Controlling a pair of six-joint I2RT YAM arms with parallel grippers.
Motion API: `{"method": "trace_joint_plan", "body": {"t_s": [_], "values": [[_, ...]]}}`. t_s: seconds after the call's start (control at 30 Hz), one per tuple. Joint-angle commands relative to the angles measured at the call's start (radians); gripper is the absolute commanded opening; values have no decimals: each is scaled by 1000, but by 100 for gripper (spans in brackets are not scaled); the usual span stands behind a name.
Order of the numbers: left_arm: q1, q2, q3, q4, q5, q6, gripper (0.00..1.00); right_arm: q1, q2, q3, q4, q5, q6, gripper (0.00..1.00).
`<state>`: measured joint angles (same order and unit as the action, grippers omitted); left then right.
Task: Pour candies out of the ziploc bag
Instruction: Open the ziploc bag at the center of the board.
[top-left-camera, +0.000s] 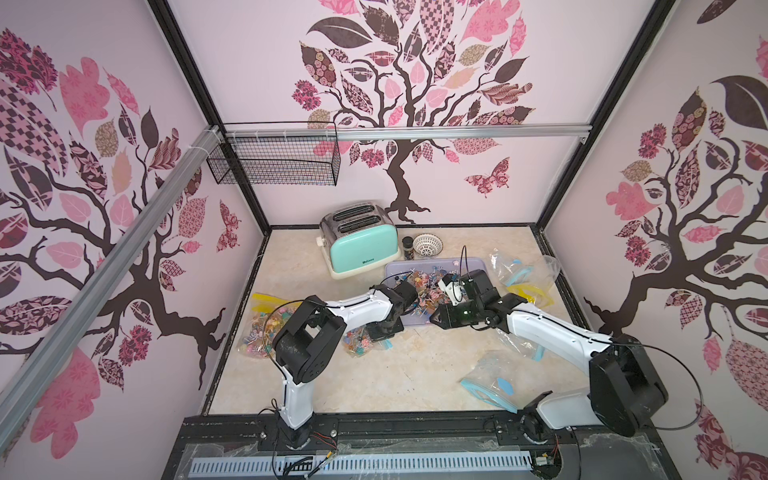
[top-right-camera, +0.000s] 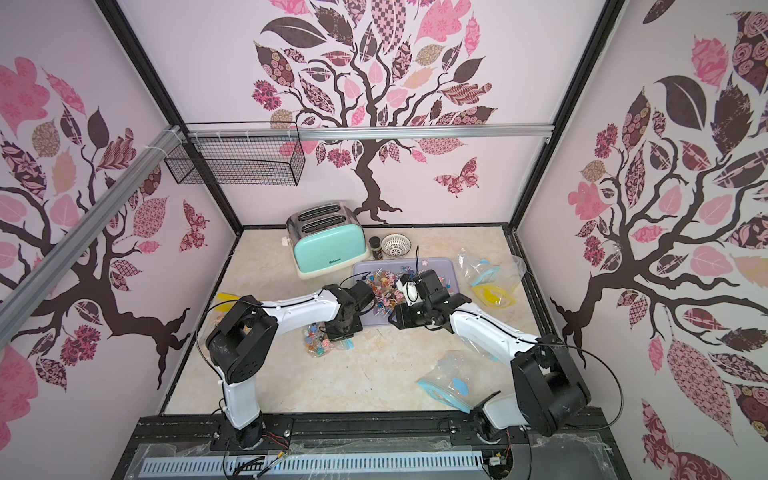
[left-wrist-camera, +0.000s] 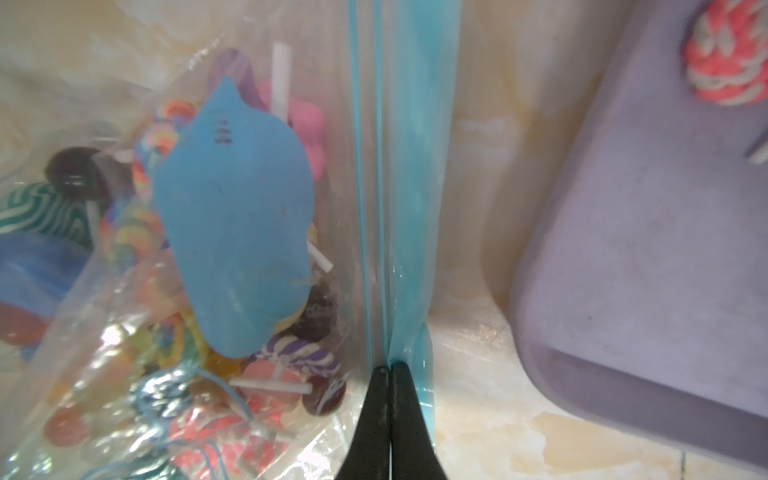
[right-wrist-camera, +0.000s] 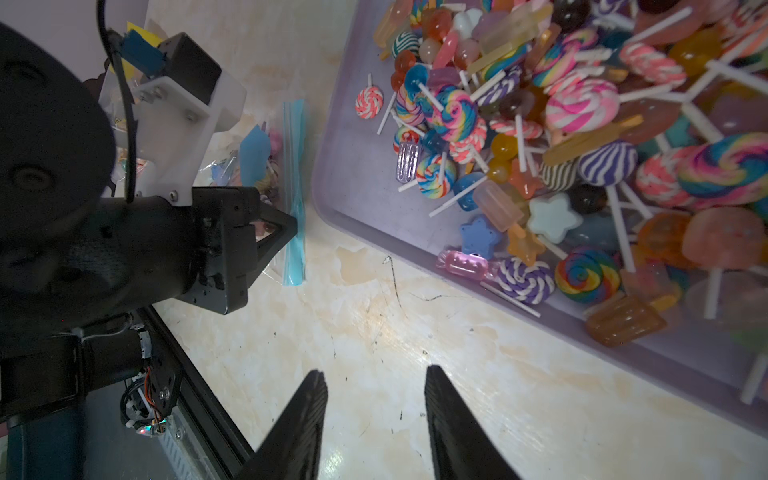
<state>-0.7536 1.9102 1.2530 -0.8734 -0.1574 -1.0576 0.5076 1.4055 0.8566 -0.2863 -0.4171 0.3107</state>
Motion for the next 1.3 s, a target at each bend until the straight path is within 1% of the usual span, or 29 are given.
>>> {"method": "trace_joint_plan", "body": {"t_s": [0.0,0.1,0.23,0.33,0.47,0.57,0.63,0.73,1.0,1.27], "values": [[-1,-5,-41,16,18,8,0,-6,-11,-1,2,-23,-19,43],[-6,-78,-99,90,67,26,0,-5,-3,-1,20,-95,-22,42],[-25,-183,-198,193,138,62,0,1,29,-12,73,-240,-8,42],[-46,-249,-277,262,174,76,0,38,66,-26,140,-308,23,42],[-58,-341,-419,397,236,66,0,121,159,-46,263,-366,99,43],[-60,-406,-500,452,243,63,0,167,237,-73,391,-402,179,43],[-59,-443,-526,465,238,67,0,177,282,-96,474,-422,234,44],[-59,-474,-538,474,233,74,0,186,332,-105,532,-422,266,44],[-58,-475,-540,485,239,85,0,213,446,-54,554,-397,287,40],[-59,-470,-548,489,236,87,0,214,508,1,529,-357,291,34]]}}
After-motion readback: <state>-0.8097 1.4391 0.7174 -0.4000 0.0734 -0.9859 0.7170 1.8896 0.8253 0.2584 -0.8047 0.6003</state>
